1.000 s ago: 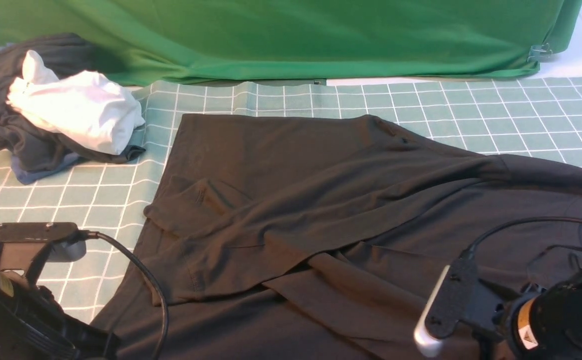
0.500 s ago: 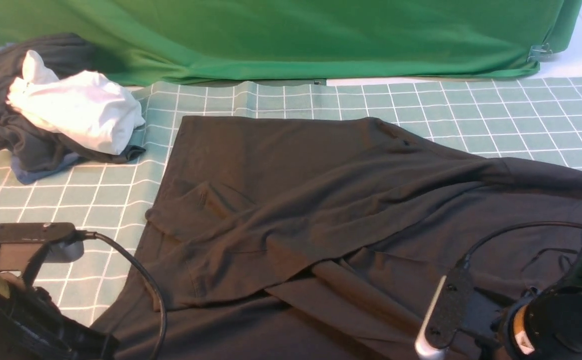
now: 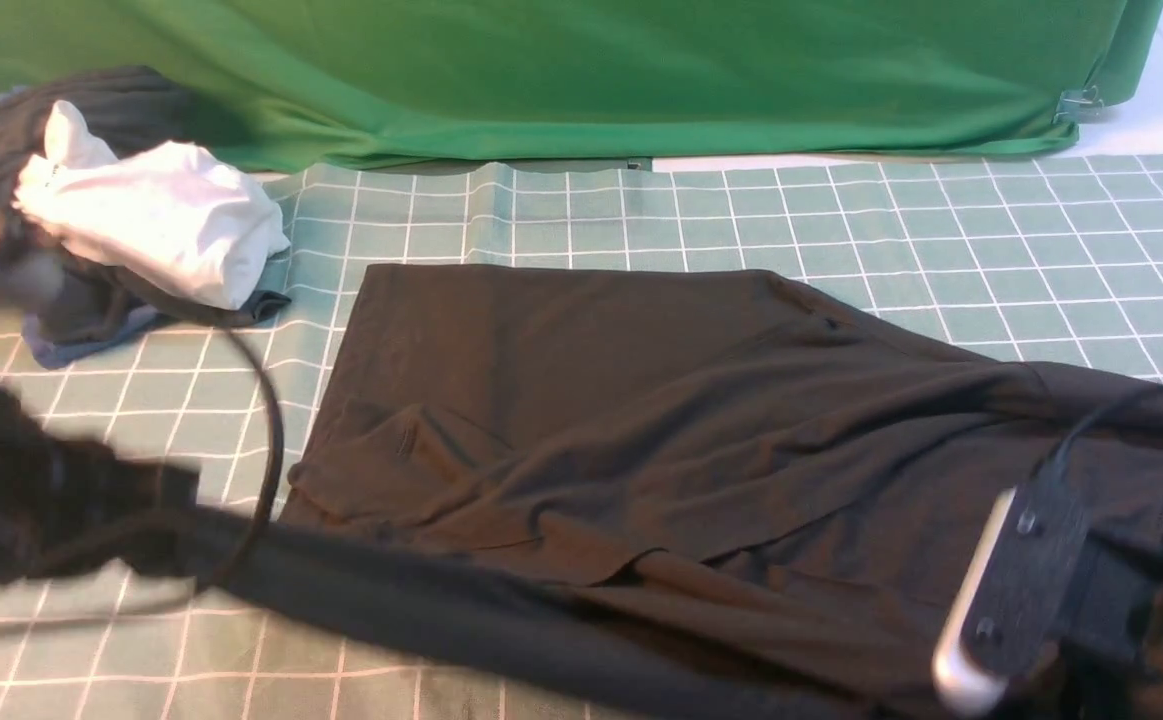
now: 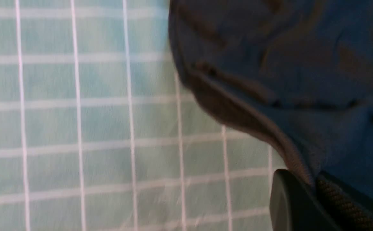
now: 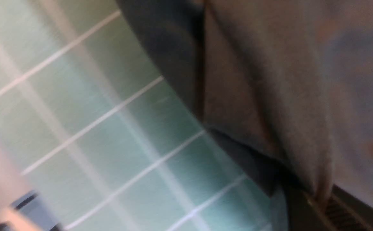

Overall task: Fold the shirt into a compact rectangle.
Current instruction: 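Fold the black garment in half by bringing its near edge over to the far edge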

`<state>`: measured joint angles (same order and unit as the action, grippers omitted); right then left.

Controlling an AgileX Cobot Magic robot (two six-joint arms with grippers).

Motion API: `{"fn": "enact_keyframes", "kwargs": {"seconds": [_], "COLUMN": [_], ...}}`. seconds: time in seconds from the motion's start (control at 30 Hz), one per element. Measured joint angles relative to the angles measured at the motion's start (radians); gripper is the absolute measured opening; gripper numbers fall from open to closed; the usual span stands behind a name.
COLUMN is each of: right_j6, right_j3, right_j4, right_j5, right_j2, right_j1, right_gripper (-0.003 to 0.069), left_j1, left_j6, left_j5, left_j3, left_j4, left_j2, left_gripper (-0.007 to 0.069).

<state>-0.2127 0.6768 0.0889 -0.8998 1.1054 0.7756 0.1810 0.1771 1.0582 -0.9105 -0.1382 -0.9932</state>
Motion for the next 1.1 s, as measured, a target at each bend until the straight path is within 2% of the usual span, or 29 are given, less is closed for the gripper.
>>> {"fn": "enact_keyframes", "kwargs": {"seconds": [0.17, 0.27, 0.3, 0.43, 0.53, 0.83, 1.1], "right_j6": [-0.087, -0.159, -0.162, -0.223, -0.256, -0.295, -0.292], "right_j3": [0.089, 0.148, 0.155, 0.260, 0.332, 0.593, 0.717], "right_j4": [0.006, 0.005, 0.005, 0.005, 0.005, 0.002, 0.000], "right_j5": [-0.002, 0.018, 0.020, 0.076, 0.104, 0.127, 0.200], "right_j2": [0.037, 0.105, 0.110, 0.247, 0.348, 0.650, 0.821], "right_j1": [-0.117, -0.226, -0.232, -0.355, -0.409, -0.506, -0.526], "right_gripper": [0.0025, 0.0025, 0.0025, 0.0025, 0.0025, 0.0025, 0.0025], "left_j1": [0.000, 0.000, 0.000, 0.000, 0.000, -0.004, -0.041], "left_j6": [0.003, 0.006, 0.006, 0.021, 0.034, 0.082, 0.103], "left_j5": [-0.097, -0.157, -0.157, -0.234, -0.262, -0.254, -0.209], "left_j3": [-0.104, -0.183, -0.188, -0.303, -0.385, -0.698, -0.874], "left_j4": [0.001, 0.001, 0.001, 0.001, 0.002, 0.063, 0.081], "left_j2": [-0.163, -0.295, -0.303, -0.481, -0.581, -0.905, -1.063], "left_gripper": [0.0004, 0.0004, 0.0004, 0.0004, 0.0004, 0.0004, 0.0004]}}
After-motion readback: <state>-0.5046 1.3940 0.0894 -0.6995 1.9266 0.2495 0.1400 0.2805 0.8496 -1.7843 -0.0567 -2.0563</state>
